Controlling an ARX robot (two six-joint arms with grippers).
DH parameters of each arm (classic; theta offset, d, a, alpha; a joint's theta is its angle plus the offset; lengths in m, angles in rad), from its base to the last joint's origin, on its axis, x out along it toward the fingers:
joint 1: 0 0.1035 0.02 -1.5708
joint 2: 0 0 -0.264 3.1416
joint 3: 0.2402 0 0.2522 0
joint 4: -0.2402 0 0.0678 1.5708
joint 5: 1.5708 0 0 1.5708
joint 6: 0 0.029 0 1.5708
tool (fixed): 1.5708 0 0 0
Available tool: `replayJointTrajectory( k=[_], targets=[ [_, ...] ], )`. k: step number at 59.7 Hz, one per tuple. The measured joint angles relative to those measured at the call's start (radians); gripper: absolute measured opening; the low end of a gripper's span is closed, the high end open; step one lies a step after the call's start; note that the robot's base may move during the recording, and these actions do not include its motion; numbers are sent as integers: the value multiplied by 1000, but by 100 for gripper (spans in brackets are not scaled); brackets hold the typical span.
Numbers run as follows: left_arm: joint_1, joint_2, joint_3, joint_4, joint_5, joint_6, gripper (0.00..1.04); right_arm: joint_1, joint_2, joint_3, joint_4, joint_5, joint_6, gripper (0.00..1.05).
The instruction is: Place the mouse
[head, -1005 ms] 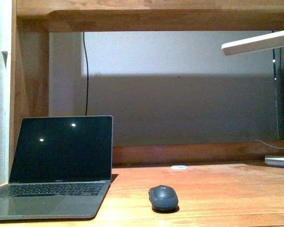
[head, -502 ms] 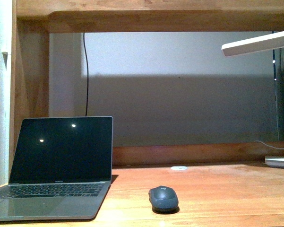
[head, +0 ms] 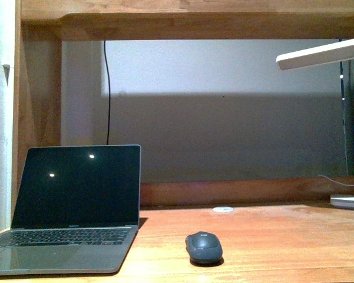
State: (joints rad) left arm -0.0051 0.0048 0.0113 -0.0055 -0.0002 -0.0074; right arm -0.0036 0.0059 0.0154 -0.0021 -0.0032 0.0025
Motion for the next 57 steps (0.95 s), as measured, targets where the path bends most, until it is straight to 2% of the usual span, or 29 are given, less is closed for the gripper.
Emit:
replayJointTrajectory(
  k=[21, 57],
  targets=[
    [0, 0, 0, 0, 0, 0, 97, 0, 0, 0, 0, 0, 0, 99],
    [0, 0, 0, 0, 0, 0, 97, 0, 0, 0, 0, 0, 0, 97]
  ],
)
